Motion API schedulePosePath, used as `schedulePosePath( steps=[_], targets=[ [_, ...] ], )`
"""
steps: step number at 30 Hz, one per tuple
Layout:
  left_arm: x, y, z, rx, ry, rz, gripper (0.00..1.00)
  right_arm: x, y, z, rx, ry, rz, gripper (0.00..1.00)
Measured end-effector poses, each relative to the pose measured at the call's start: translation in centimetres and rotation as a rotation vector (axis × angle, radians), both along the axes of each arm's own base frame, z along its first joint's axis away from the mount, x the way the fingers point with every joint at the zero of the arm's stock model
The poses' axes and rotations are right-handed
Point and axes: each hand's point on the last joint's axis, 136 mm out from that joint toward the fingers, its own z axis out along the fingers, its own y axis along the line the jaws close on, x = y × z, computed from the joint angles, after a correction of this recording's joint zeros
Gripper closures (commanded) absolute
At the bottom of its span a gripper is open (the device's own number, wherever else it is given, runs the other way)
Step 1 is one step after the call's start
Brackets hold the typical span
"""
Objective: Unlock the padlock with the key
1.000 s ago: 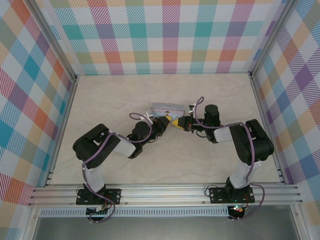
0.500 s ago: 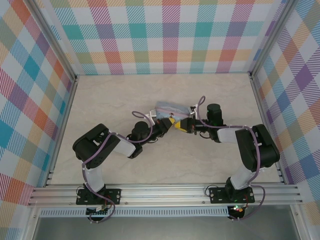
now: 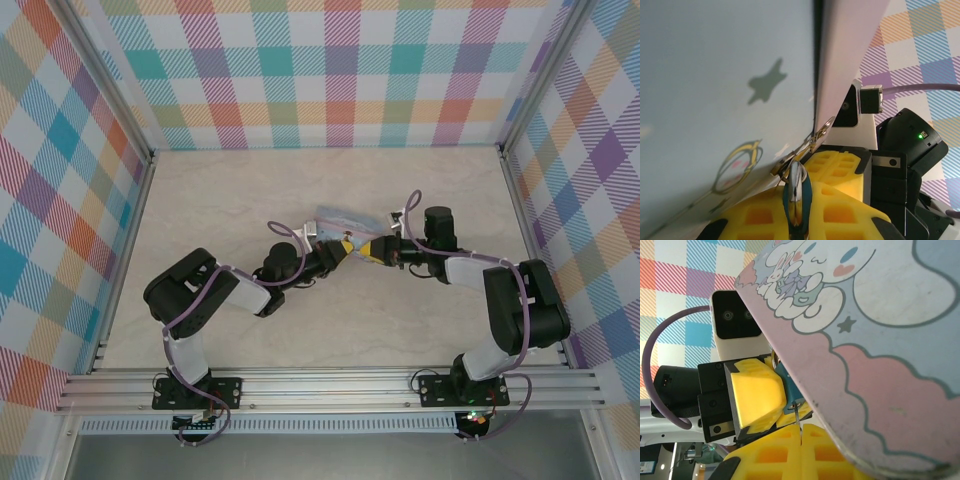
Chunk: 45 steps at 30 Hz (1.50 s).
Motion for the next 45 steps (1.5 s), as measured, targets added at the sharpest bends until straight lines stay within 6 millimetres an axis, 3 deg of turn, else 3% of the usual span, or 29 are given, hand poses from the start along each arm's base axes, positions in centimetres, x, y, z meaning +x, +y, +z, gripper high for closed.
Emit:
schedulePosePath(
  steps=[13, 23, 30, 45],
  targets=[
    [0.1, 0.3, -0.4, -0.013, 0.049, 0.046, 1.00, 0.0, -0.3, -0.2, -0.023, -0.050, -0.054, 1.00],
    [0.0, 0.7, 0.2, -0.049, 0.085, 0.088, 1.00, -0.2, -1.2, 2.3, -0.030, -0.113, -0.189, 1.00],
    [-0.1, 1.2, 0.5, -0.066, 0.102, 0.107, 1.00, -1.3, -0.4, 0.6, -0.039, -0.035, -0.241, 1.00],
    [0.2, 1.6, 0.2, -0.077, 0.128, 0.142, 1.00, -1.2, 1.1, 0.0, -0.033, 0.006, -0.261, 1.00]
  ],
)
